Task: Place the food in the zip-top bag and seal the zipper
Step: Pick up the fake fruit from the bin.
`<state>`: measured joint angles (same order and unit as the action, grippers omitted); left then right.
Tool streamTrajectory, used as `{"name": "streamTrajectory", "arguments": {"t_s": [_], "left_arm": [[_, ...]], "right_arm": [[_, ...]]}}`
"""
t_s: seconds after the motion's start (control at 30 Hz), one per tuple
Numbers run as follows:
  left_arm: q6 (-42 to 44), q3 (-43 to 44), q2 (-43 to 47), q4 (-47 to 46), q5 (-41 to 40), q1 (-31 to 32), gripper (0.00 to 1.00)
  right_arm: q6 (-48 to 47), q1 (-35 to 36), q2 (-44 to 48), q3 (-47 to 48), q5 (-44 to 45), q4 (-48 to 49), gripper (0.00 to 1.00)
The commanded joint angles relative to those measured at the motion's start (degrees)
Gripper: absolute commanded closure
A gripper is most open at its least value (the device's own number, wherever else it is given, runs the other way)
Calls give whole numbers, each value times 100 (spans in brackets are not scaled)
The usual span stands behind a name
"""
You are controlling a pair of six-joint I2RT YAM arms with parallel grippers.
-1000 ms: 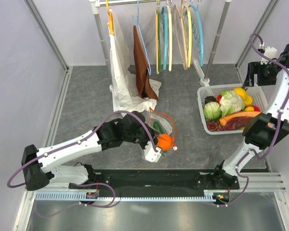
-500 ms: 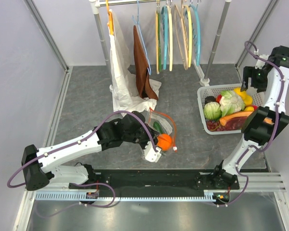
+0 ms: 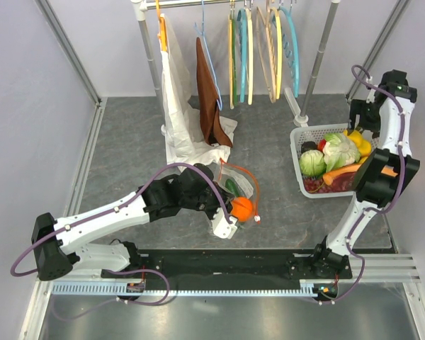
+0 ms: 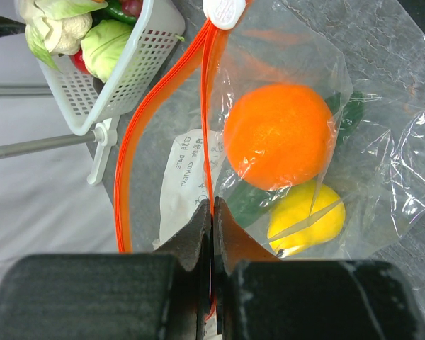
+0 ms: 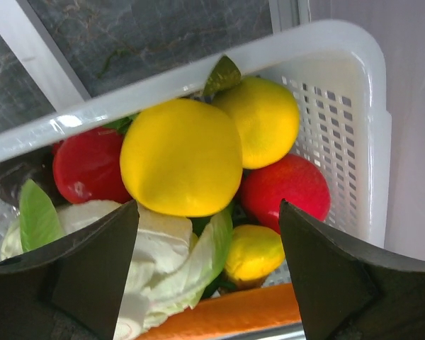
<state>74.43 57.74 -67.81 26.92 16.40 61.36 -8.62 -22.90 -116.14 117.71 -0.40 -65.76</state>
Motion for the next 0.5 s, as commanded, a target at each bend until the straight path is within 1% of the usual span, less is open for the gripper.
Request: {"name": "streamTrajectory", "arguments": {"t_s": [0.0,0.17,0.47], "left_arm": [[89,97,40,-37,-23,-19,98],[98,203,5,112,-58,-19,98],[124,264,-21,226,-41,-10,98]], "right_arm": [[475,119,3,-73,471,484,12],[642,180,-93,-169,822,687,12],[809,180,-295,-424,691,792,9]]}}
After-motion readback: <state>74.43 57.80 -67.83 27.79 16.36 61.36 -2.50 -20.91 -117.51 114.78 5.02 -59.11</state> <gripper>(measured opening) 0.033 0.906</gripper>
